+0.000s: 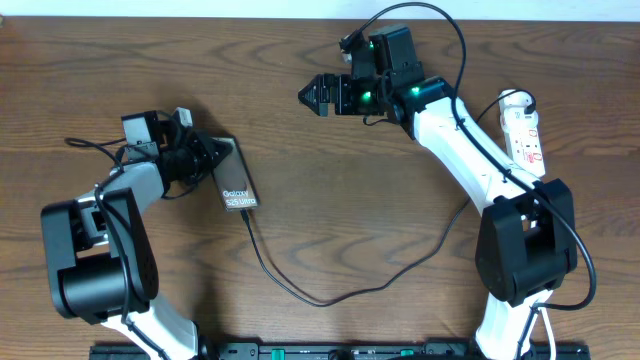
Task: Plug charger to phone and switch on socket
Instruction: 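Lower the phone flat onto the table with the left gripper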
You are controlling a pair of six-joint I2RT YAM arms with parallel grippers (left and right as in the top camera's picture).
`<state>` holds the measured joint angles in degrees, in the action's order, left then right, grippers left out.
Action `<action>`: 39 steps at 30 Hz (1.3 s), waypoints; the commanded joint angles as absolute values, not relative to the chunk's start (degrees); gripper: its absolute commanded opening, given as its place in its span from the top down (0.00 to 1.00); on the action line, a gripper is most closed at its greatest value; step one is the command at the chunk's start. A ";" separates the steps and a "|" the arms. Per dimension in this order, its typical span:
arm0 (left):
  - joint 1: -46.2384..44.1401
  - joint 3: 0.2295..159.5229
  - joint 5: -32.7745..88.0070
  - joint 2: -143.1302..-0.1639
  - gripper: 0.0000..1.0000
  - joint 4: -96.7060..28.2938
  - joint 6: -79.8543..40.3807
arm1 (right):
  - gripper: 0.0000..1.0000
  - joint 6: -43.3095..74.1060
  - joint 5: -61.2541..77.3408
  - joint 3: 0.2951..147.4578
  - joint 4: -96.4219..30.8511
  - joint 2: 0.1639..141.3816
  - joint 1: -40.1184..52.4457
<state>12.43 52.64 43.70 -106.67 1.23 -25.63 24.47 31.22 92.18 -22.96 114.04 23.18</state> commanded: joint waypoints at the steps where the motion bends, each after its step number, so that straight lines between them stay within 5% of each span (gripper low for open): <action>1: 12.40 53.69 44.07 -107.94 0.93 0.60 -25.32 | 0.01 23.51 30.96 92.58 -23.22 113.89 23.79; 39: 12.40 51.96 39.75 -108.27 0.93 -0.03 -25.30 | 0.01 23.51 30.98 92.58 -24.27 113.89 24.12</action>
<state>12.43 52.62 39.44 -108.01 0.05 -25.63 24.47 31.20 92.18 -24.23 114.04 23.70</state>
